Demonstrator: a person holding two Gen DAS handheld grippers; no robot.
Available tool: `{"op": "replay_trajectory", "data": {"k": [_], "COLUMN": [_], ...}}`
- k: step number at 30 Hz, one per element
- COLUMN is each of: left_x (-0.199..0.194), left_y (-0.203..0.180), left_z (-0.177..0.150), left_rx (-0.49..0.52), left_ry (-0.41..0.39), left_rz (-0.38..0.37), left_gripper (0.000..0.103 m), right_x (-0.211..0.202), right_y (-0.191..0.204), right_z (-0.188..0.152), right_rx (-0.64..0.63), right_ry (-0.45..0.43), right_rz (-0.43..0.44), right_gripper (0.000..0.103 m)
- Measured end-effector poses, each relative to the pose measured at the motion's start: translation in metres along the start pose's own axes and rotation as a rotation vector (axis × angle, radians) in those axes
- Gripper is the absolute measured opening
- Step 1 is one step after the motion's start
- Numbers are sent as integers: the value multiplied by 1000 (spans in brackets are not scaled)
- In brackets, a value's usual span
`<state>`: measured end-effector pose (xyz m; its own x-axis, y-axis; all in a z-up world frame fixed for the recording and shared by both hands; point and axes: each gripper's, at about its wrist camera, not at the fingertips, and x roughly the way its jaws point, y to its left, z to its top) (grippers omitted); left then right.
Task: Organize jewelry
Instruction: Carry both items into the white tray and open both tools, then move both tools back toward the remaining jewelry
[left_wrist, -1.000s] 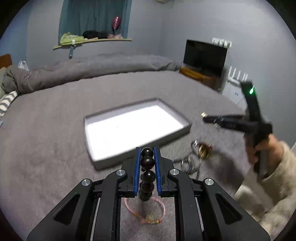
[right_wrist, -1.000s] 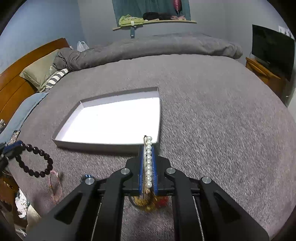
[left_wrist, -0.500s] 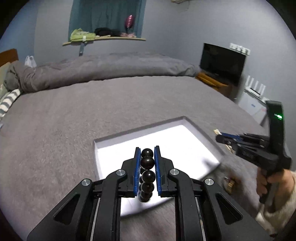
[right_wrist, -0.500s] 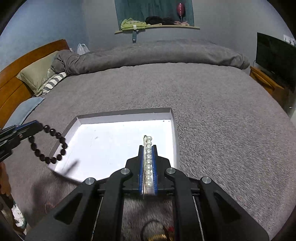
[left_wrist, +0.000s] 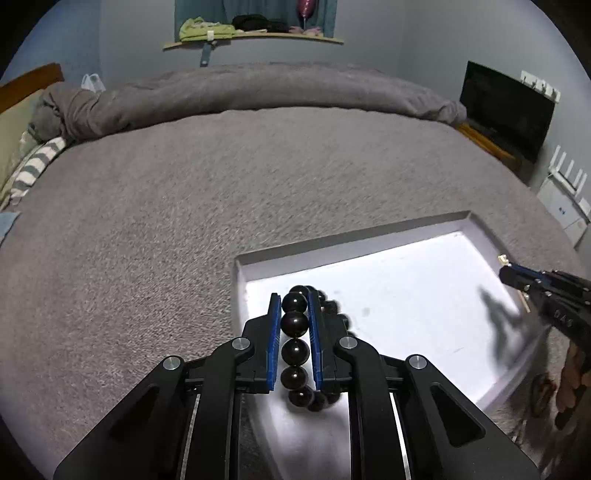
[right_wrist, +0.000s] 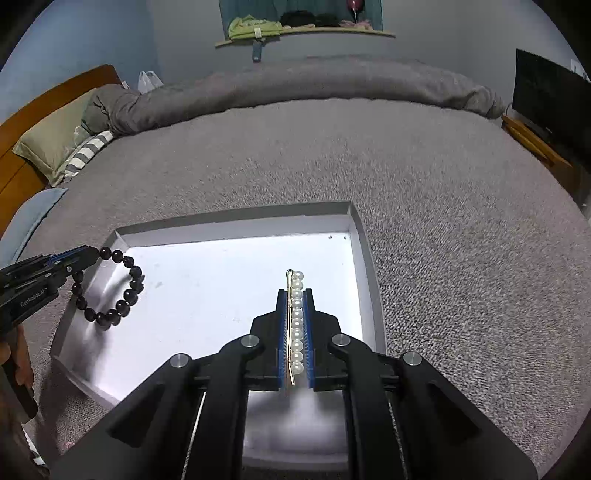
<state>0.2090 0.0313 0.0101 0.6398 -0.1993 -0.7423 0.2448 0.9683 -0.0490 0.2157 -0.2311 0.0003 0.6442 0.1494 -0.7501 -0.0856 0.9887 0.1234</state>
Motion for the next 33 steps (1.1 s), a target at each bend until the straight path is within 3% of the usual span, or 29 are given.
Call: {"op": "replay_trajectory", "data": {"k": [8, 14, 17, 21, 23, 25, 27, 33], "left_x": [13, 16, 13, 5, -1, -7, -15, -38], "left_y": [-2, -2, -4, -6, -8, -11, -16, -29], "left_z": [-4, -6, -6, -9, -11, -14, -17, -28], "left_rx": [47, 35, 49, 47, 38, 41, 52, 95], "left_ry": [43, 56, 45, 30, 21, 12, -9, -50], "left_rz": [48, 38, 42, 35, 30, 38, 45, 87], "left_gripper": [15, 17, 31, 34, 39, 54, 67, 79], "right_x": [8, 6, 4, -5, -11, -20, -30, -59], "right_y": [0, -1, 0, -1, 0, -1, -4, -12], "right_z": [-3, -4, -5, -10, -13, -17, -20, -28], "right_rx": [3, -2, -5, 3, 2, 12, 22, 51], "right_ry": [31, 28, 30, 7, -6, -20, -46, -95], "right_rz": [-18, -8, -3, 15, 27, 35, 37, 43], "right_gripper": [8, 9, 11, 35, 36, 39, 53, 63]}}
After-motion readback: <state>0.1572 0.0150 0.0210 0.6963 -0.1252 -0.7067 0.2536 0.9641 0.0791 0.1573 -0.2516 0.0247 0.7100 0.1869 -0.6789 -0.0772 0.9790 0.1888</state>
